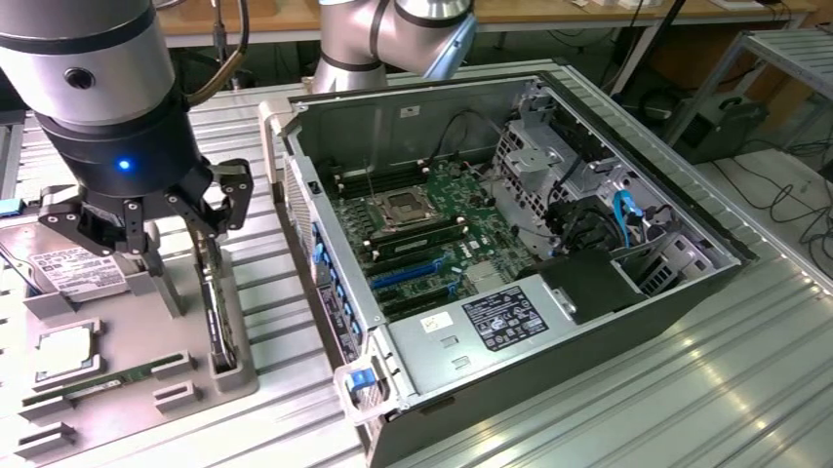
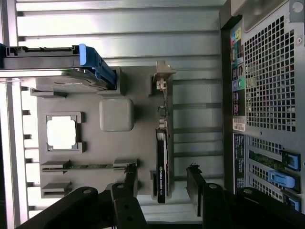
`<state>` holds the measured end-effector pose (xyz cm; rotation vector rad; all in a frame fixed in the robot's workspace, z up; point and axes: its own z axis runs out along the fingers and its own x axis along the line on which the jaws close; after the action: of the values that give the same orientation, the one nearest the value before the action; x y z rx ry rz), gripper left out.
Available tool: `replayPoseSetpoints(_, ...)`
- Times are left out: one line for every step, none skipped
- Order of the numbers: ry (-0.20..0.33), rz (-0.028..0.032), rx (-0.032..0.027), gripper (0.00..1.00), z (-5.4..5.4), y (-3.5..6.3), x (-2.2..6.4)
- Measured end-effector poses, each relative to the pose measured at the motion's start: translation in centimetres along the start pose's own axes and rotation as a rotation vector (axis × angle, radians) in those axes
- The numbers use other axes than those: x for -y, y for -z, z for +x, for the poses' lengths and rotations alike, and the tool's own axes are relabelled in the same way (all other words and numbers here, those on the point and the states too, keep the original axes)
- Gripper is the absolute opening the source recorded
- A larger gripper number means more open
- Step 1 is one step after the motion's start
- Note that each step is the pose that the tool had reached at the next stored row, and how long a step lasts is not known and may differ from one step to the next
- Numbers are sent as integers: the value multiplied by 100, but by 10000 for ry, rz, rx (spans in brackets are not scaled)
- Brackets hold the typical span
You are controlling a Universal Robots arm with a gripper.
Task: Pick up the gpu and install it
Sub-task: 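Pick up the gpu and move the gpu toward the slot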
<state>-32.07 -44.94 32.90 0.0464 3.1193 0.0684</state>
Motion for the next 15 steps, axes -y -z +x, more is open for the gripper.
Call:
replayPoseSetpoints(78,-2,-3,55,-1,-16,1)
replayPoseSetpoints(132,-3,-5,55,-1,-41,1)
replayPoseSetpoints(151,-3,-6,55,-1,-54,2)
replayPoseSetpoints(180,-3,-8,55,-1,-68,2)
replayPoseSetpoints(220,-3,-10,55,-1,-82,3)
replayPoseSetpoints(254,-4,-11,55,-1,-93,3)
replayPoseSetpoints(323,-6,-14,55,-1,-114,4)
replayPoseSetpoints(359,-7,-15,55,-1,-125,5)
replayPoseSetpoints(387,-7,-17,55,-1,-135,5)
replayPoseSetpoints(419,-7,-18,55,0,-145,6)
replayPoseSetpoints(447,-4,-20,55,0,-154,7)
replayPoseSetpoints(471,-4,-20,55,0,-164,7)
replayPoseSetpoints(490,-4,-21,55,0,-171,8)
replayPoseSetpoints(508,-5,-22,55,0,-181,8)
replayPoseSetpoints(521,-4,-24,62,-2,-190,9)
